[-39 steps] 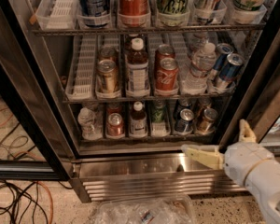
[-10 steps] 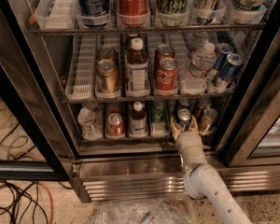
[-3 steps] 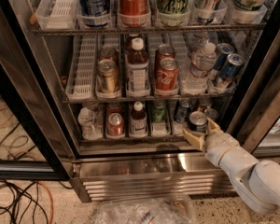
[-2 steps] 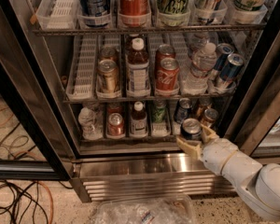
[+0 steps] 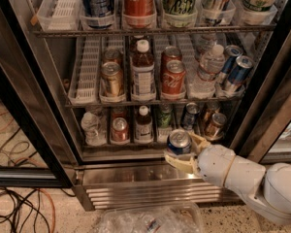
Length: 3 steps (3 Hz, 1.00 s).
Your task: Pick pepsi can from bottom shelf of fridge
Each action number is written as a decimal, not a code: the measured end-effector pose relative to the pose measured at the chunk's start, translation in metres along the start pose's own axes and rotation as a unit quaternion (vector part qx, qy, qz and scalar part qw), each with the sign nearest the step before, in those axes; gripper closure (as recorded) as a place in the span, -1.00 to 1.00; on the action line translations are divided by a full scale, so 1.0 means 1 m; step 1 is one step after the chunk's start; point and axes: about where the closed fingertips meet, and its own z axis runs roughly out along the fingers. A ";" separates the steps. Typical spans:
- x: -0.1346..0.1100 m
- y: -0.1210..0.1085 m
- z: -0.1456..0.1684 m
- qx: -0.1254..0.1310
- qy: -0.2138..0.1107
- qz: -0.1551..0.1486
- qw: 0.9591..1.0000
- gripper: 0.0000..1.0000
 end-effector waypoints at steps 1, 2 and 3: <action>-0.029 0.019 0.001 -0.041 -0.004 -0.023 0.999 1.00; -0.060 0.027 -0.004 -0.072 -0.001 -0.013 0.997 1.00; -0.088 0.036 -0.013 -0.095 0.012 0.025 0.995 1.00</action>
Offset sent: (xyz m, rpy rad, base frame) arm -0.0355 0.0321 0.0955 0.0118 0.0713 0.2028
